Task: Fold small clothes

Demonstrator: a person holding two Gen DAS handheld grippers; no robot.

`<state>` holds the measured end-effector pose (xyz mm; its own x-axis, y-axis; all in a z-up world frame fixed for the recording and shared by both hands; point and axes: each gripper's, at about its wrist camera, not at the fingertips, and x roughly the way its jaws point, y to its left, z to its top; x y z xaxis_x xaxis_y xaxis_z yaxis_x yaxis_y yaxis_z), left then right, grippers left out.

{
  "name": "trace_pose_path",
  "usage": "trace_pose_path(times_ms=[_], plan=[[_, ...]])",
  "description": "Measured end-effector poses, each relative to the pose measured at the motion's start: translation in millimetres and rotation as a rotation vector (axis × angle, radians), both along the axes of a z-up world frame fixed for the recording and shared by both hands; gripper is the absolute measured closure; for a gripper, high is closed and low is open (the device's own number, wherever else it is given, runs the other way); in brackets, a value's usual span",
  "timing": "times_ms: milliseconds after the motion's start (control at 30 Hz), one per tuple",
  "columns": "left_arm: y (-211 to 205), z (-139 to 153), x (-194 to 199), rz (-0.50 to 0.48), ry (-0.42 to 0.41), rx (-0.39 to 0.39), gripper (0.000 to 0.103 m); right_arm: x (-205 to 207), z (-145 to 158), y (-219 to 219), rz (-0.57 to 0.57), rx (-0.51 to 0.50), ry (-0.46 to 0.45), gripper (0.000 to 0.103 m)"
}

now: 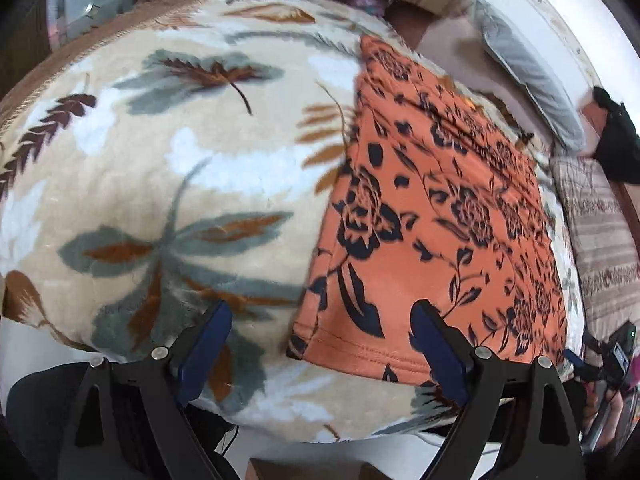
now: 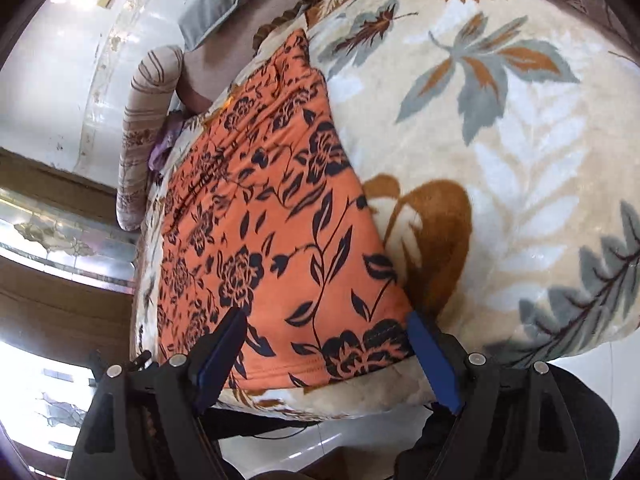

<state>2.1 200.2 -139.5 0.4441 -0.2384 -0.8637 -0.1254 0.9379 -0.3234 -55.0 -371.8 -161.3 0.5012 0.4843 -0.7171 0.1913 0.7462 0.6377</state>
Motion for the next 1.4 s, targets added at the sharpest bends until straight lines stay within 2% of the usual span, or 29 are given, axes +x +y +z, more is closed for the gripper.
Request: trace_pose_path(times_ms=[100, 333, 400, 467, 567, 667, 700, 733, 800, 833, 900, 1100, 1200, 1300, 1367, 1400], plan=[[-8.0, -2.8, -0.3, -0.021, 0.003, 0.035, 0.012, 2.2, -4.7, -0.8, 0.007, 0.015, 0.017, 0.018], [-10.4, -1.4, 3.5, -0.037, -0.007, 0.033, 0.012, -6.5, -7.4, -15.4, -0.041, 0.081, 0.0, 0.019], [-11.9, -4.1, 5.1, -0.038, -0.001, 0.046, 0.012, -6.4, -0.2, -18.1, -0.07, 0.015, -0.02, 0.019], [-13.8, -3.8, 4.7, -0.045, -0.006, 0.057, 0.012, -5.4, 8.0, -21.0, -0.074, -0.007, -0.056, 0.019], [-15.7, -5.4, 5.3, -0.054, -0.008, 0.071, 0.012, 5.6, -3.4, -16.4, -0.007, 0.029, 0.01, 0.019], [-17.1, -5.6, 5.0, -0.059, -0.011, 0.077, 0.013, 9.0, -4.2, -1.2, 0.07, -0.004, 0.016, 0.029], [-17.1, -5.1, 4.4, -0.06, -0.015, 0.076, 0.018, 8.7, -3.2, 1.9, 0.089, 0.017, 0.003, 0.038], [-16.6, -5.0, 4.0, -0.055, -0.016, 0.087, 0.028, 8.5, -4.7, 2.6, 0.1, 0.036, 0.002, 0.055], [-13.9, -4.3, 4.6, -0.039, -0.012, 0.109, 0.042, 10.2, -11.5, 3.8, 0.109, 0.034, 0.029, 0.063], [-11.2, -4.1, 4.1, -0.034, -0.012, 0.105, 0.049, 11.1, -13.3, 2.4, 0.099, 0.038, 0.036, 0.064], [-4.0, -4.5, 4.1, -0.019, -0.005, 0.08, 0.053, 12.5, -13.3, 0.5, 0.09, 0.04, 0.036, 0.064], [-7.6, 5.1, -2.0, -0.048, -0.011, 0.066, 0.053, 14.0, -18.3, -5.5, 0.08, 0.096, 0.041, 0.054], [-11.9, 0.9, 0.6, -0.067, 0.003, 0.039, 0.045, 13.2, -19.6, -8.1, 0.072, 0.114, 0.043, 0.054], [-17.1, -2.7, 2.9, -0.076, 0.014, 0.053, 0.046, 13.1, -19.8, -7.4, 0.075, 0.115, 0.042, 0.054], [-20.2, -2.2, 2.7, -0.098, 0.008, 0.035, 0.047, 13.1, -20.2, -7.6, 0.077, 0.119, 0.042, 0.054], [-20.3, -3.5, 3.0, -0.099, 0.011, 0.037, 0.053, 13.2, -20.8, -8.4, 0.076, 0.125, 0.042, 0.054]])
